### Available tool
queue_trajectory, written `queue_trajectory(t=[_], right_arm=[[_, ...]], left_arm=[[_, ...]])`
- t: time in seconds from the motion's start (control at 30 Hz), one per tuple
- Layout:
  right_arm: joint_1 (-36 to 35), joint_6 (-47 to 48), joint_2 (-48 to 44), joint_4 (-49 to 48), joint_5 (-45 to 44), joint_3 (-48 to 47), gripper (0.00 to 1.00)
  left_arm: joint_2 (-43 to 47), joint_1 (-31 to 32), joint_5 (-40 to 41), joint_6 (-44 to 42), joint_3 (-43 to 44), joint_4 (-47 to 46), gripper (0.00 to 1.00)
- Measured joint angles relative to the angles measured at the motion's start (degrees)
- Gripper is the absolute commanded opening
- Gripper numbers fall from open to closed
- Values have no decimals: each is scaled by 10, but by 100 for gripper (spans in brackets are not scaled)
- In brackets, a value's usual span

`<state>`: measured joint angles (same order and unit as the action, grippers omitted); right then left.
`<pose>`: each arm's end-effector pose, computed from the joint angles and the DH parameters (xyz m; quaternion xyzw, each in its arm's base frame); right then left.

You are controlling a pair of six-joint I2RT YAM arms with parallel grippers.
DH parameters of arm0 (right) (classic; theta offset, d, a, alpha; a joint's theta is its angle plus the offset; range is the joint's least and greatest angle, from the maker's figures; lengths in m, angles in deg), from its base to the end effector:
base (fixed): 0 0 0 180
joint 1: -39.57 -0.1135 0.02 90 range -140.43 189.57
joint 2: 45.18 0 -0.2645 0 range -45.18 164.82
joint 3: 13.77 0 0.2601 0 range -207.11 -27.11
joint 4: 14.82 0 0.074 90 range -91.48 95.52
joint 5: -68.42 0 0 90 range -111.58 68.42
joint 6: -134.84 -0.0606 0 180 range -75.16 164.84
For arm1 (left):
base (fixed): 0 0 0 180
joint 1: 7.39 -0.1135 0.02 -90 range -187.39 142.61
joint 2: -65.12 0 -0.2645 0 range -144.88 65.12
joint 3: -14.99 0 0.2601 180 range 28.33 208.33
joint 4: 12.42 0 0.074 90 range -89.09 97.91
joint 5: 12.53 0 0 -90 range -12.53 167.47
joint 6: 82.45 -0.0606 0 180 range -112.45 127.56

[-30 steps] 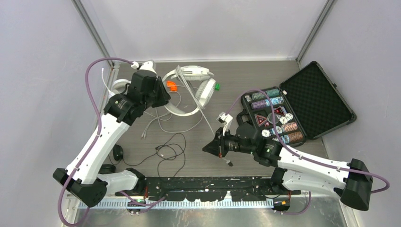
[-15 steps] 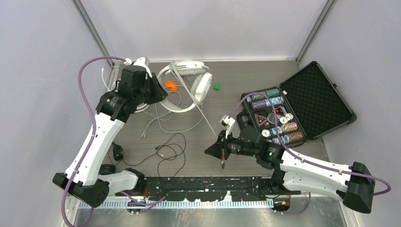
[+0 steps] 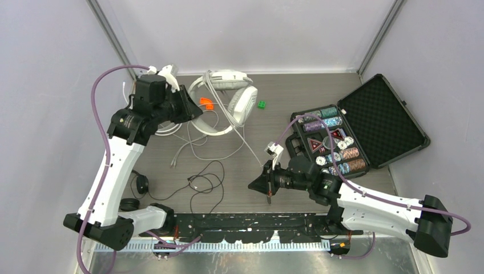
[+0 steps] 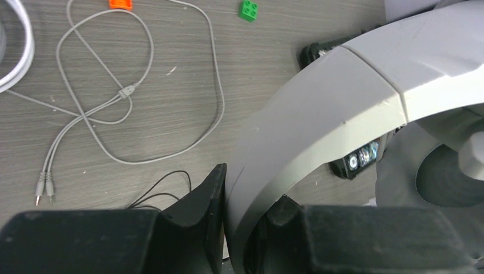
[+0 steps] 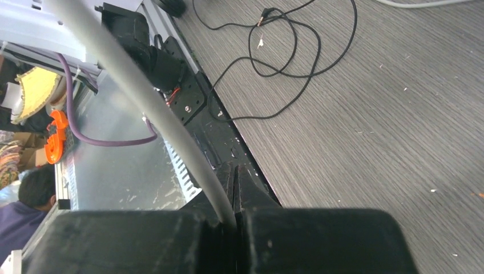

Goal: Wrap the headphones
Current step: Wrap the headphones cable around the headphones.

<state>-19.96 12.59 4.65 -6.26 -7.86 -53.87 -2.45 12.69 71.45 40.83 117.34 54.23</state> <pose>0.1052 0.2072 0.2300 -0.2578 0.7655 0.4849 0.3353 0.2296 -0.0907 0.4355 -0.0750 0.8700 -0.2588 0.4129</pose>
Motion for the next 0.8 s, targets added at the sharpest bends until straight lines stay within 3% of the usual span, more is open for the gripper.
queue_trajectory(t=[0.13, 0.4, 0.8], right_arm=[[11, -14, 0, 3, -10, 1, 0], [111, -45, 11, -15, 21, -5, 0], [171, -70, 10, -5, 52, -13, 0]], left_arm=[[0, -5, -63, -32, 0, -3, 0], [-1, -6, -229, -112, -22, -34, 0], [-13, -6, -231, -239, -7, 19, 0]])
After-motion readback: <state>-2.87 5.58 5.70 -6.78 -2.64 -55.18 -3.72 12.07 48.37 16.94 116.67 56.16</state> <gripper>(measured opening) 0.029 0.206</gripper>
